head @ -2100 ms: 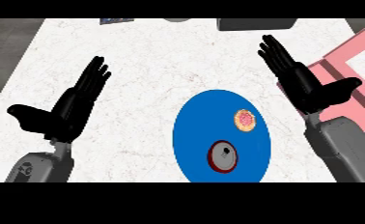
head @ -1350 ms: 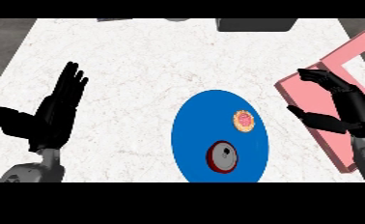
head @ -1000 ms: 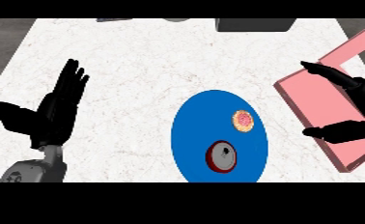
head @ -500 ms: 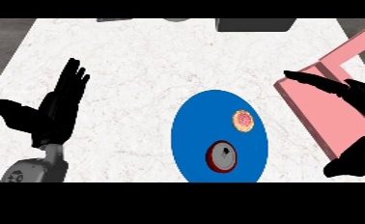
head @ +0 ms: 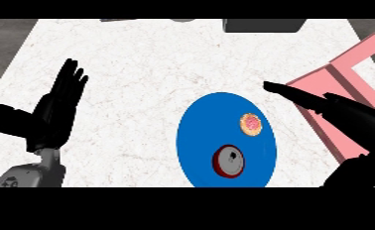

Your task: Pick the can from the plate and place it in the cardboard box

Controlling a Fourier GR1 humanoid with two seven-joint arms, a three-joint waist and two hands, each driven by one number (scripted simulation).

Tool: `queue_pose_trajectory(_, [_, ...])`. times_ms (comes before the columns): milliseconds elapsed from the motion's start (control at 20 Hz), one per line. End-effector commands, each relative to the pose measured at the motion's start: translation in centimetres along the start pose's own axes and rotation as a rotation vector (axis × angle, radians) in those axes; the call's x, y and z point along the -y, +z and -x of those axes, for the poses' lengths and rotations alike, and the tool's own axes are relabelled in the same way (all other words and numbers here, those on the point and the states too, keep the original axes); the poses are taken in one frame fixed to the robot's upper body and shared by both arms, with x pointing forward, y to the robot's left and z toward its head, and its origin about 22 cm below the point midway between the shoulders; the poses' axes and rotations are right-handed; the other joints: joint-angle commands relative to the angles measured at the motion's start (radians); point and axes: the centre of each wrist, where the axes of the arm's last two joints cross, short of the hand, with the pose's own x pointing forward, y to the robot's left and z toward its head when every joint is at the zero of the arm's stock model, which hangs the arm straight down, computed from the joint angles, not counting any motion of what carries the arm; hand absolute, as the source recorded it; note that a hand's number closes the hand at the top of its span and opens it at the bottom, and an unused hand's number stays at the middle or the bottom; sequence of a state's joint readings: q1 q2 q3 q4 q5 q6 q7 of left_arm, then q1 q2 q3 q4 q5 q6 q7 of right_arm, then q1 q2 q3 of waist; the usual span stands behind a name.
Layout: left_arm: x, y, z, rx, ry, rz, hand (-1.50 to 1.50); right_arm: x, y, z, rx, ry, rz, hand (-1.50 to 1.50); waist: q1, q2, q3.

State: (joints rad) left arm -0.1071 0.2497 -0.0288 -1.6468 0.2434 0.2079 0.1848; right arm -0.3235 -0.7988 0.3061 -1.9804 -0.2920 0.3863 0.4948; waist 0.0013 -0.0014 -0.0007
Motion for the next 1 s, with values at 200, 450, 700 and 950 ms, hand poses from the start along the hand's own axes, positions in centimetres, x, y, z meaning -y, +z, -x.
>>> queue_pose_trajectory(200, [0.8, 0.6, 0.8, 0.003, 0.003, 0.010, 0.00, -4.4, -2.0, -1.8, -0.064, -0.016, -0.011, -1.50, 0.001, 0.001, 0.000])
queue_pose_trajectory(450, [-0.2, 0.6, 0.3, 0.003, 0.005, -0.001, 0.00, -4.7, -3.0, -1.0, -0.096, -0.008, -0.038, -1.50, 0.003, 0.001, 0.000])
queue_pose_trajectory(700, [-1.7, -1.1, -1.2, 0.003, -0.003, -0.009, 0.00, -5.0, -3.1, -1.2, -0.099, 0.002, 0.007, -1.50, 0.000, 0.001, 0.000])
queue_pose_trajectory(950, [0.4, -0.5, -0.7, 0.000, 0.001, 0.001, 0.00, -8.0, -3.4, 0.3, -0.096, -0.012, -0.013, -1.50, -0.002, 0.001, 0.001])
